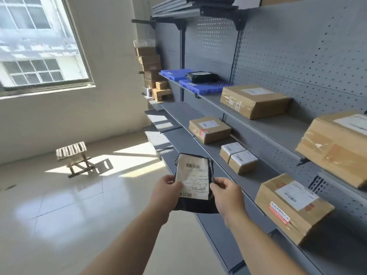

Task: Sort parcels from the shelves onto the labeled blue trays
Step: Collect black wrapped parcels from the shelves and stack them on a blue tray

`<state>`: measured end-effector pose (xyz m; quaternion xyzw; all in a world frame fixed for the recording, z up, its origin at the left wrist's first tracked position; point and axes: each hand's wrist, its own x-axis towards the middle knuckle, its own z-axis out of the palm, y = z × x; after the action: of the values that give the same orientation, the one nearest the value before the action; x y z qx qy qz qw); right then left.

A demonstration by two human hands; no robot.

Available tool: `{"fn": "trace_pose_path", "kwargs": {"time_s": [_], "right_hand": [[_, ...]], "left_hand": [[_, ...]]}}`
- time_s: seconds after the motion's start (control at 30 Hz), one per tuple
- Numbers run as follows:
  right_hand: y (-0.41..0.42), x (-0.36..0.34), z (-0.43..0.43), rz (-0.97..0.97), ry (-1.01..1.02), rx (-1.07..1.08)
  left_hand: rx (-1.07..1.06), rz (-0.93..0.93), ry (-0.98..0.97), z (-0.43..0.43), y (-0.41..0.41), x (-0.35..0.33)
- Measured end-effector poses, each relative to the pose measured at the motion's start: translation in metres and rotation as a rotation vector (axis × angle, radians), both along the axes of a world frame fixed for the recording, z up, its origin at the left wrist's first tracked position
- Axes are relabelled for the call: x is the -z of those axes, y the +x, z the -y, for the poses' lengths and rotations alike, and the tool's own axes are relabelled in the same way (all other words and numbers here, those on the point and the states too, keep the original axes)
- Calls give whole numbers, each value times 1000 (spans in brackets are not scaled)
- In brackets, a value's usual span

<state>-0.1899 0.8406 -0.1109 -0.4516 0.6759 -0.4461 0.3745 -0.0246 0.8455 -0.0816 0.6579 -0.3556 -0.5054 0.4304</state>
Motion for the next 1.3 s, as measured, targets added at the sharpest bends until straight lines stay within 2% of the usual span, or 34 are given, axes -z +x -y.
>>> {"fn": "trace_pose_path", "kwargs": {"time_s": [0.2,0.4,0.67,0.93,1.3], "right_hand": [[93,-13,58,-30,-45,-89],[144,-10,126,-48,-46,-166],[183,-24,255,-94,-144,-323],[207,-49,389,-51,-201,-423],[268,-62,529,-83,-247,-403]], "left_hand": [[-94,-46,-47,35,85,-13],[-183,-71,-25,91,138,-7],[-316,-61,-68,209,174,-8],[-424,-66,-145,326,193,-35],[-404,-151,-193,472,260,-39]]}}
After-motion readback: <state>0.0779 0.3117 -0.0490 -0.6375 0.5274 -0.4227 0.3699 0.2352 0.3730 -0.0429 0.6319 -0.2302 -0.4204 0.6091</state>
